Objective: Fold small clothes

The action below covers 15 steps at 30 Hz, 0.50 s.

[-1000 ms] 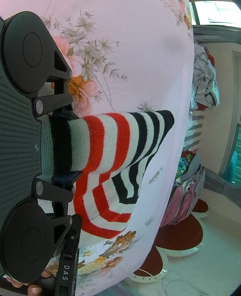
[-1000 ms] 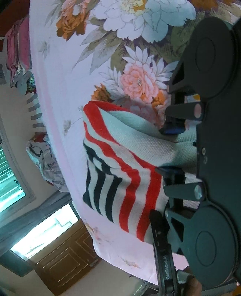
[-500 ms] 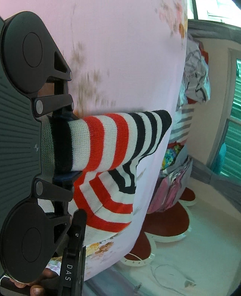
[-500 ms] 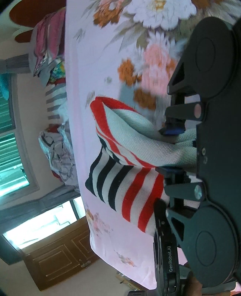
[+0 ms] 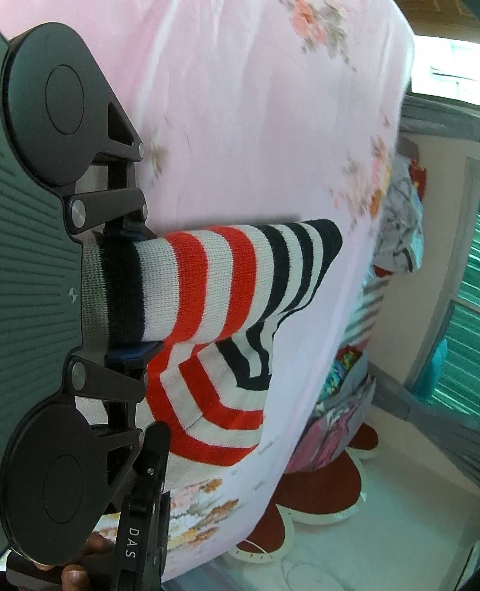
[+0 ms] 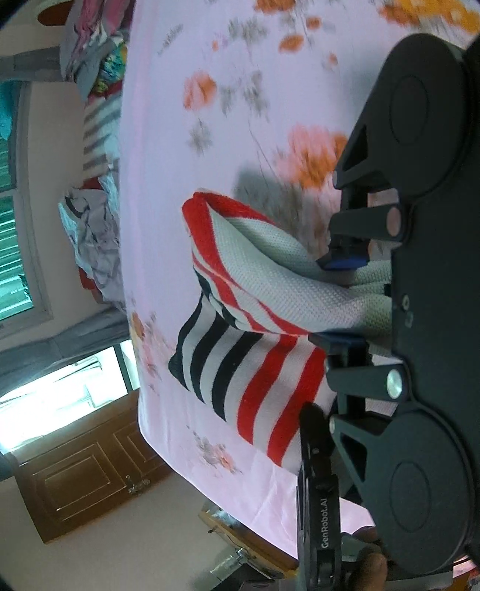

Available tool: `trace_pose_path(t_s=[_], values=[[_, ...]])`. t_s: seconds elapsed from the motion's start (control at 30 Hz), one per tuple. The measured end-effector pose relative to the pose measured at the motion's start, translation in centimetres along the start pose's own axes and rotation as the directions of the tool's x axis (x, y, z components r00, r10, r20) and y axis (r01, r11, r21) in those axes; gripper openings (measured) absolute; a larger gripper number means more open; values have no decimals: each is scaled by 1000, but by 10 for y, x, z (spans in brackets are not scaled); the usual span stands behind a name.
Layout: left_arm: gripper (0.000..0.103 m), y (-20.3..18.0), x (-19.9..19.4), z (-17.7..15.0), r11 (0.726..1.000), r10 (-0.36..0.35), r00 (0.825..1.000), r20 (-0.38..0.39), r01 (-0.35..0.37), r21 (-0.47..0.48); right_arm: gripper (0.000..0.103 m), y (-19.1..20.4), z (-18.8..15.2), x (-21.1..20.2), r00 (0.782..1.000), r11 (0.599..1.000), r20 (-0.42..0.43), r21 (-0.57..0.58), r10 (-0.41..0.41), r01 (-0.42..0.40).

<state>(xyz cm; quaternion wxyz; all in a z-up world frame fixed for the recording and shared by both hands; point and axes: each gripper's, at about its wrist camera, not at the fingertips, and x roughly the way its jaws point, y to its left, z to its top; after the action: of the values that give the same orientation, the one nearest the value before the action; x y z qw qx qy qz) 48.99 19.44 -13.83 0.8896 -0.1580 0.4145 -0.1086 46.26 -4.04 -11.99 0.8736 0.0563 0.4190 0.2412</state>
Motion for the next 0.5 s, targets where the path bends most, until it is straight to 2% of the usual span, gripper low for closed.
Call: trace_pose_path(t_s=[0.1, 0.17, 0.27, 0.4, 0.47, 0.5], values=[[59, 18, 14, -4, 999, 5, 999, -34, -6, -32, 31, -10, -5, 16, 999, 998, -35, 53, -23, 25], [65, 25, 19, -11, 999, -15, 1000, -9, 15, -36, 31, -16, -12, 20, 999, 997, -47, 76, -22, 26], [65, 28, 29, -17, 996, -43, 999, -3, 42, -76, 31, -22, -20, 22, 999, 993, -48, 113, -23, 28], [67, 33, 30, -19, 996, -56, 998, 5, 56, -69, 32, -23, -27, 21, 999, 987, -42, 157, -28, 34], [83, 34, 20, -15, 998, -22, 1000, -3, 22, -60, 34, -18, -26, 18, 998, 988, -49, 145, -45, 51], [84, 34, 12, -13, 999, 6, 1000, 7, -5, -54, 36, -13, -22, 11, 996, 989, -48, 123, -80, 86]])
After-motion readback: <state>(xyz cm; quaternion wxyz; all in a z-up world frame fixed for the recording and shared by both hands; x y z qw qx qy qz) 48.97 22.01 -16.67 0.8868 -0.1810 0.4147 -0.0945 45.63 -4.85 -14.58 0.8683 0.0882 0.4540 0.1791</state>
